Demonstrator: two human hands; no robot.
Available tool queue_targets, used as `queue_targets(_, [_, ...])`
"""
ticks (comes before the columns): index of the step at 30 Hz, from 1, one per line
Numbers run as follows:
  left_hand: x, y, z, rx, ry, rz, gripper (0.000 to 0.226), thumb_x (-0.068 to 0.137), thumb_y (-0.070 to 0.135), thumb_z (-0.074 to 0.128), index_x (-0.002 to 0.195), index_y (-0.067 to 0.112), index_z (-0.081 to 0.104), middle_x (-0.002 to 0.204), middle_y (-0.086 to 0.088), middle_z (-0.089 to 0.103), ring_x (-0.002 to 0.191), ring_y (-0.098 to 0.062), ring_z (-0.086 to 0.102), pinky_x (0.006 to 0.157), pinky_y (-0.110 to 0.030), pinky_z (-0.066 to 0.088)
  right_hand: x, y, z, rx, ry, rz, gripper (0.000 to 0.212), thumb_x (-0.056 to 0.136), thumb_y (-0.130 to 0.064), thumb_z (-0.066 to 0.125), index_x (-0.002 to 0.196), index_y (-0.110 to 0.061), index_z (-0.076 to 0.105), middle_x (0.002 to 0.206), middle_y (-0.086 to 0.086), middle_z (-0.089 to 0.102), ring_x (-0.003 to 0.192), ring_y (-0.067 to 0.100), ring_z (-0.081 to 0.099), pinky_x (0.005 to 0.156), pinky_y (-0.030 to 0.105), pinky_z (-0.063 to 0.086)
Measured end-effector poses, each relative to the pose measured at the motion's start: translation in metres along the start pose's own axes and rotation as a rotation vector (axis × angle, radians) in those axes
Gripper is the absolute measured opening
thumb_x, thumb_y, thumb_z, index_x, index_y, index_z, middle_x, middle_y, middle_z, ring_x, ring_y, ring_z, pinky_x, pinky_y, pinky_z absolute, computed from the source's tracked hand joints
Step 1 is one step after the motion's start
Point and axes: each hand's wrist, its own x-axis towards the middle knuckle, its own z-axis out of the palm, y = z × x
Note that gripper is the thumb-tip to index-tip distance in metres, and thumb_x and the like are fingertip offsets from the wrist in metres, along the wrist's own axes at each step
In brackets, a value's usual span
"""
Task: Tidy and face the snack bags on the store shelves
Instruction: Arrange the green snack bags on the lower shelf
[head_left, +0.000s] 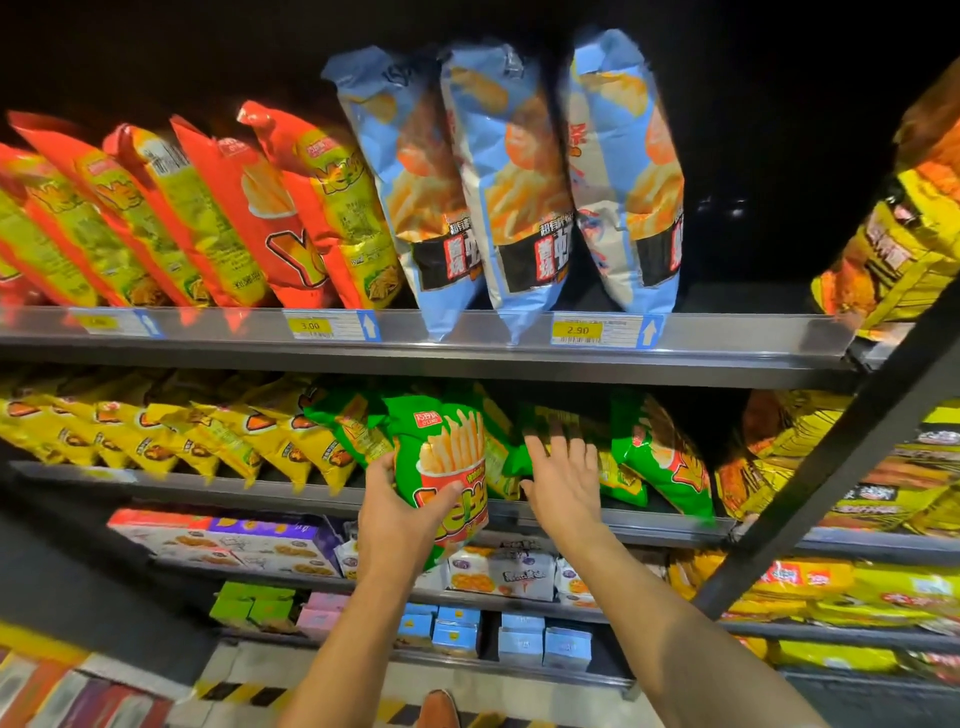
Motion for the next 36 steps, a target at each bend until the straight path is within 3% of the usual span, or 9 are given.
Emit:
queue_targets(5, [0.0,0.0,0.002,0.016,-0.008,0.023,0.073,0.082,0.036,0.089,0.136,0.028,0.041,0.118,0.005,0.061,0.109,-0.021,0.066,0.087,-0.04,0.058,0.006,0.001,0.011,-0.034,0.015,0.042,0.057,0.084,-0.016,0.08,0.138,-0.023,0.061,0.124,0.012,0.067,0.117,0.037,0.06,0.104,0.052,0.046])
queue_targets(8, [-0.003,0.003,0.006,0.023,-0.014,0.048,0.069,0.082,0.034,0.089,0.126,0.035,0.037,0.116,0.006,0.061,0.105,-0.019,0.067,0.083,-0.037,0.058,0.006,0.005,0.009,-0.017,0.044,0.054,0.055,0.079,-0.015,0.084,0.131,-0.023,0.067,0.12,0.012,0.071,0.113,0.038,0.064,0.099,0.053,0.05])
queue_targets(13, [-0.013,0.009,0.02,0.004,-0.041,0.111,0.068,0.082,0.033,0.089,0.126,0.036,0.036,0.11,0.014,0.059,0.099,-0.01,0.065,0.08,-0.032,0.057,-0.004,0.018,0.003,0.139,0.212,0.056,0.054,0.074,-0.013,0.09,0.123,-0.014,0.069,0.106,0.013,0.071,0.098,0.035,0.066,0.088,0.05,0.057])
queue_targets(17, [-0.02,0.018,0.04,-0.022,-0.045,0.131,0.068,0.083,0.036,0.089,0.127,0.039,0.036,0.113,0.012,0.061,0.105,-0.016,0.066,0.088,-0.04,0.057,-0.019,0.029,-0.008,0.321,0.302,0.117,0.059,0.077,-0.006,0.085,0.131,-0.009,0.064,0.115,0.011,0.068,0.108,0.033,0.065,0.093,0.048,0.058])
queue_targets(22, [-0.023,0.033,0.072,-0.078,-0.048,0.134,0.069,0.084,0.035,0.088,0.135,0.034,0.042,0.119,0.006,0.065,0.108,-0.016,0.064,0.087,-0.033,0.052,-0.034,0.056,-0.022,0.527,0.34,0.236,0.06,0.087,0.0,0.075,0.143,-0.006,0.055,0.139,0.015,0.061,0.129,0.036,0.057,0.106,0.049,0.05])
queue_targets(25, [-0.018,0.038,0.095,-0.075,0.022,0.103,0.071,0.069,0.055,0.085,0.123,0.047,0.041,0.118,0.003,0.066,0.114,-0.026,0.063,0.095,-0.05,0.057,-0.039,0.071,-0.034,0.626,0.341,0.318,0.058,0.097,-0.005,0.066,0.152,-0.01,0.047,0.155,0.012,0.05,0.144,0.03,0.045,0.115,0.044,0.04])
queue_targets(31, [-0.009,0.045,0.139,-0.166,0.049,0.052,0.074,0.07,0.044,0.092,0.127,0.036,0.046,0.122,-0.002,0.066,0.115,-0.029,0.064,0.095,-0.052,0.057,-0.049,0.088,-0.052,0.83,0.466,0.412,0.057,0.101,-0.01,0.064,0.154,-0.016,0.045,0.151,0.005,0.054,0.14,0.023,0.05,0.114,0.041,0.044])
queue_targets(36, [-0.005,0.049,0.163,-0.189,0.071,0.002,0.08,0.075,0.034,0.095,0.136,0.018,0.045,0.115,-0.005,0.063,0.112,-0.033,0.062,0.091,-0.04,0.051,-0.061,0.092,-0.069,0.98,0.558,0.455,0.053,0.103,-0.021,0.064,0.153,-0.023,0.047,0.14,-0.001,0.061,0.126,0.01,0.054,0.103,0.028,0.046])
